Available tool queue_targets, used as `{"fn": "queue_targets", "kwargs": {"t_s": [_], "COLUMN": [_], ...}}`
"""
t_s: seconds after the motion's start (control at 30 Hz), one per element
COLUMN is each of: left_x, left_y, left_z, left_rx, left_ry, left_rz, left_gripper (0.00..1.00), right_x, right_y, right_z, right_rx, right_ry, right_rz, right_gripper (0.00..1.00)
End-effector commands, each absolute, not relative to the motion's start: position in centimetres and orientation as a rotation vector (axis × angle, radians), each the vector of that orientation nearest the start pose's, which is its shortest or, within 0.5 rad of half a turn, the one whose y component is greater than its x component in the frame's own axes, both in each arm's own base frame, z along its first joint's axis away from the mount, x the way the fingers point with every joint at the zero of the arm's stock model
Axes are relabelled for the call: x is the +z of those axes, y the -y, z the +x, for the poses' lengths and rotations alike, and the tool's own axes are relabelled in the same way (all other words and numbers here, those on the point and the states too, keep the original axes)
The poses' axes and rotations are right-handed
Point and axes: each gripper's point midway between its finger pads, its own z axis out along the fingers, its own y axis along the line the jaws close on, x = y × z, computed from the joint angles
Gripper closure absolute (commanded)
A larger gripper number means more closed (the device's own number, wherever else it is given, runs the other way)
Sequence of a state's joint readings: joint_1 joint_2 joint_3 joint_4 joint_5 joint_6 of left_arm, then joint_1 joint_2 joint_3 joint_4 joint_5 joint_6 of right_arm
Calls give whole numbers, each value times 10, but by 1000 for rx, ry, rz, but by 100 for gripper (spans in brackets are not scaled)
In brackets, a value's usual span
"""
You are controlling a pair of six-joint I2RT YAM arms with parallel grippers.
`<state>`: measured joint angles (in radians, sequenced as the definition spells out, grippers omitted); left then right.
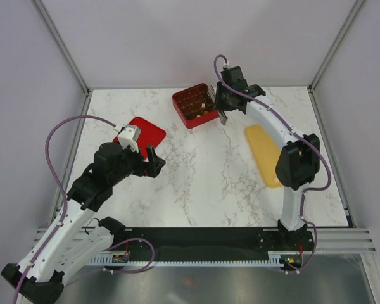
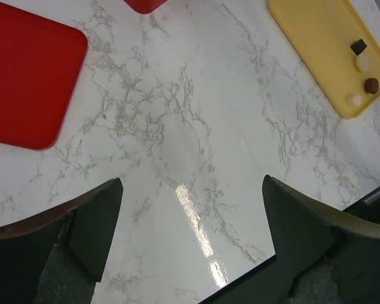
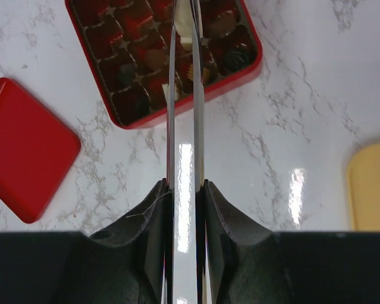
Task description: Pack the chocolate
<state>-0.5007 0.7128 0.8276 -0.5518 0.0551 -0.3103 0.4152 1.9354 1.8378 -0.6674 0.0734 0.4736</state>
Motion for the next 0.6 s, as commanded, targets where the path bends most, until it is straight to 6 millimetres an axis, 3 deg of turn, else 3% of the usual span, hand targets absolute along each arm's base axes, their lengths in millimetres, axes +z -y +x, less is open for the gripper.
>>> {"fn": "queue_targets", "kwargs": {"t_s": [0.0, 0.03, 0.1, 0.23, 0.57], "left_x": [239, 238, 239, 239, 239], "left_y": [142, 142, 141, 141, 141], "left_z": [226, 226, 227, 227, 227], "left_rx": [-525, -523, -518, -518, -516], "left_ry": [-2008, -2011, -2009, -2009, -2010], "left_rz": [249, 249, 245, 245, 246], "left_gripper": [0, 0, 0, 0, 0], "right_x": [237, 227, 231, 211, 173], "right_y": [-246, -251, -259, -270, -282], "right_z": [512, 518, 529, 543, 554], "right_rx": [428, 414, 421, 440, 441], "right_ry": [-2188, -2193, -2154, -2158, -2196], "right_rz": [59, 48, 40, 25, -8], "right_gripper": [67, 67, 66, 66, 60]}}
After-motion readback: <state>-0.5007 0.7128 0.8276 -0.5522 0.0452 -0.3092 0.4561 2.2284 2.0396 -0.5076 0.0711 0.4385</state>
